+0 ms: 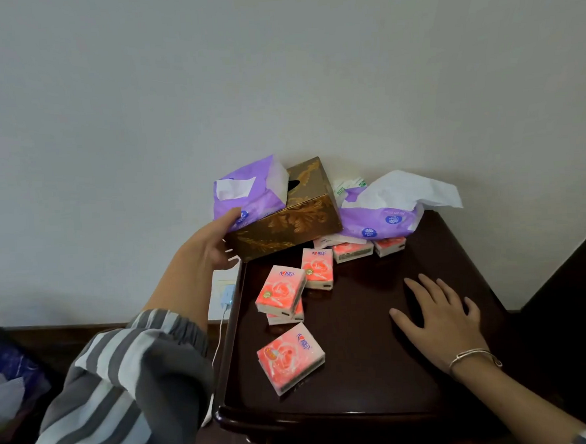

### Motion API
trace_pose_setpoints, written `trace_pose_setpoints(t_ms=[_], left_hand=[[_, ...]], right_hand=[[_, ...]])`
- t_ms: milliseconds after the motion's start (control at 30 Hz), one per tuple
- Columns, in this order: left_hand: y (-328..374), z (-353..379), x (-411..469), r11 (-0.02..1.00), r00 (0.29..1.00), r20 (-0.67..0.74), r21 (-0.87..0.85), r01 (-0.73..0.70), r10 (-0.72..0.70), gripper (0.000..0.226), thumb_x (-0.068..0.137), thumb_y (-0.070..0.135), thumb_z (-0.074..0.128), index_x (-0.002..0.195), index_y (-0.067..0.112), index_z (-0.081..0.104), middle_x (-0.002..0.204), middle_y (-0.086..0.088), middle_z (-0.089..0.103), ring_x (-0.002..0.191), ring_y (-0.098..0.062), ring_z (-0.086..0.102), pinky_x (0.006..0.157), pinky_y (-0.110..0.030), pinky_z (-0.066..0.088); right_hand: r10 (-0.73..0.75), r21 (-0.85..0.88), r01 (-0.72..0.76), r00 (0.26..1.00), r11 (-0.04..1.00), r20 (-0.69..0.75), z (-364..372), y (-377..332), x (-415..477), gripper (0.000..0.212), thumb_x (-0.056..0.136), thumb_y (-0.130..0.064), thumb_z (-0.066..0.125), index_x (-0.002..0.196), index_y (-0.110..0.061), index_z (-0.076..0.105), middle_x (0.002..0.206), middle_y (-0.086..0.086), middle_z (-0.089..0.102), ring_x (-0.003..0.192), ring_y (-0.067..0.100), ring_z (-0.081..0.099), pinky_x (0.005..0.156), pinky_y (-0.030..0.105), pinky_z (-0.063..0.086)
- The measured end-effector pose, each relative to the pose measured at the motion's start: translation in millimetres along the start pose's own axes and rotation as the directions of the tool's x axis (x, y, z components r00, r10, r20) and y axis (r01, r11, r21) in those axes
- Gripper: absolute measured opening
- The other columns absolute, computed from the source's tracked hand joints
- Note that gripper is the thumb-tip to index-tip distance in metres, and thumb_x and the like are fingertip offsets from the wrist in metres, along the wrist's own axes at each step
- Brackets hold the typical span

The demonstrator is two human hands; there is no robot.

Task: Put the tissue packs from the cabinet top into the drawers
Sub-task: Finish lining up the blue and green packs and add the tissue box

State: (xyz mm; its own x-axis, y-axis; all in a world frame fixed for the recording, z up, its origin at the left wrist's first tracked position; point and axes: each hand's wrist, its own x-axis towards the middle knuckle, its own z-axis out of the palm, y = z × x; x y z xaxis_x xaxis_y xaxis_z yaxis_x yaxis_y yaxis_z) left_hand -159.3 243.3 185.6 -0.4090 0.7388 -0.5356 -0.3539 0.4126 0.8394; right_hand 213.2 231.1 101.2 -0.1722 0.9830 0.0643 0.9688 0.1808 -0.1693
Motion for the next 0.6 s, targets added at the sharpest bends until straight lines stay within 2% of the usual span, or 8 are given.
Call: trace_pose_setpoints(t_ms=[100,233,367,500,600], left_hand=[[1.7,-0.5,-0.9,0.999,0.999,0.048,0.032,0.013,-0.014,0.046,0.084,0.041,0.067,0.120,0.017,0.049,0.113,-0.008,0.060,0.101,-0.028,0.058,0.088,-0.049,0.045],[-0.1,1.9,-3.5,0.999,0.994,0.105,0.032,0.010,-0.014,0.043,0.086,0.034,0.066,0.121,0.015,0.049,0.118,-0.011,0.057,0.097,-0.028,0.057,0.084,-0.052,0.046],[-4.9,9.2,-10.2,0.998,0.989,0.138,0.043,0.038,-0.043,0.038,0.085,0.031,0.067,0.115,0.015,0.052,0.112,-0.013,0.057,0.091,-0.028,0.057,0.090,-0.052,0.041],[-7.8,15.2,-15.4,0.998,0.990,0.137,-0.044,0.046,-0.039,0.035,0.082,0.031,0.071,0.108,0.014,0.055,0.109,-0.012,0.061,0.096,-0.029,0.060,0.070,-0.045,0.051],[-11.1,17.4,-16.3,0.997,0.991,0.131,-0.066,0.041,-0.032,0.027,0.082,0.034,0.071,0.097,0.017,0.056,0.103,-0.010,0.063,0.092,-0.027,0.061,0.062,-0.040,0.050]], right_hand=[[0.006,-0.012,-0.006,1.000,1.000,0.004,0.2,0.1,-0.1,0.070,0.079,-0.074,0.026,0.141,-0.044,0.024,0.155,-0.014,0.021,0.144,0.012,0.013,0.114,0.046,0.014],[0.009,-0.007,-0.009,1.000,1.000,0.000,-1.2,-0.6,0.1,0.070,0.078,-0.074,0.026,0.141,-0.044,0.024,0.155,-0.015,0.020,0.144,0.011,0.013,0.114,0.046,0.015],[0.007,-0.002,-0.007,1.000,1.000,0.023,-2.3,0.2,-0.2,0.070,0.078,-0.075,0.025,0.141,-0.044,0.024,0.154,-0.015,0.021,0.144,0.011,0.013,0.114,0.046,0.014],[0.011,0.109,-0.016,0.999,0.994,0.047,-9.1,-2.0,-3.0,0.058,0.085,-0.066,0.033,0.138,-0.041,0.035,0.153,-0.014,0.025,0.144,0.009,0.014,0.115,0.046,0.010],[0.053,0.340,-0.038,0.998,0.940,-0.037,-22.1,-7.7,-6.9,0.042,0.091,-0.047,0.047,0.129,-0.031,0.050,0.143,-0.008,0.044,0.139,0.012,0.028,0.115,0.048,0.011]])
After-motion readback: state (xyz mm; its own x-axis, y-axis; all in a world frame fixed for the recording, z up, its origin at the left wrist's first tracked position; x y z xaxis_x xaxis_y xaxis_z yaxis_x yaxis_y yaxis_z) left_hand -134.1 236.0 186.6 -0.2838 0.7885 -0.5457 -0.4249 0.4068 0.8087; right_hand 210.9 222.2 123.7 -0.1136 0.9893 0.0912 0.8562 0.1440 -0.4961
